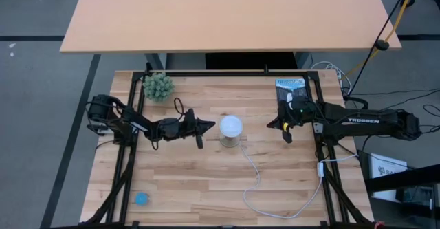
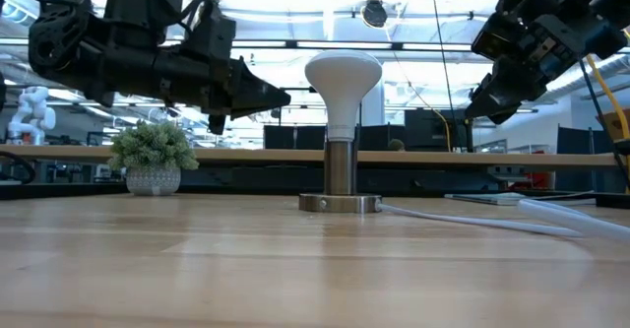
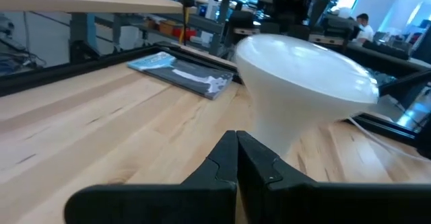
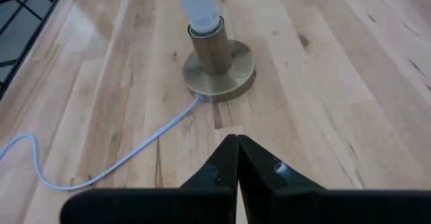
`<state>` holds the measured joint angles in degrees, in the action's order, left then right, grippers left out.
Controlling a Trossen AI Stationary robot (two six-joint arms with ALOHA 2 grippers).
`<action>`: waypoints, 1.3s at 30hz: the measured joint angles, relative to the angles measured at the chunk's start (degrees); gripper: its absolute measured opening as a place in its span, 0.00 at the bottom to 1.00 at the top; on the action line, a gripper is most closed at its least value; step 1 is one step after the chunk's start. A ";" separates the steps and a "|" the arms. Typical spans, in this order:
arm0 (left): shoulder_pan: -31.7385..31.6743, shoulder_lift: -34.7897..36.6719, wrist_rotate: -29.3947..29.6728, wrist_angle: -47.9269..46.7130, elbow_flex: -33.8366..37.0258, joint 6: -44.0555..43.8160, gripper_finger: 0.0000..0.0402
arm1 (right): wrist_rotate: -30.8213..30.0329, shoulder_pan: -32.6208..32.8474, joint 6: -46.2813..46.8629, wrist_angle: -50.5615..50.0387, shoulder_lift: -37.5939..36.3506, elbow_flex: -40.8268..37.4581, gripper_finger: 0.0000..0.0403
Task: Screw lightbulb
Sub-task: Remove the lightbulb from the lamp
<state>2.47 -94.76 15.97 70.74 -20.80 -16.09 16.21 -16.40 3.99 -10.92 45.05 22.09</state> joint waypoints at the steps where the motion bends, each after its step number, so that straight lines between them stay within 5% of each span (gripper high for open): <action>1: -0.16 0.00 0.06 0.01 0.00 -0.02 0.00 | 0.00 0.00 0.02 0.00 -0.02 0.00 0.00; 31: -0.25 0.00 -0.05 -1.63 0.02 -0.18 0.00 | 0.00 0.02 -0.04 -0.07 0.01 0.00 0.00; 39: -0.35 -0.02 -3.32 -7.17 -0.14 -0.15 0.00 | -5.81 0.00 0.02 0.09 0.03 0.00 0.00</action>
<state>2.12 -94.78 12.65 63.57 -20.94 -16.24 10.39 -16.40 4.01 -10.83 45.08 22.09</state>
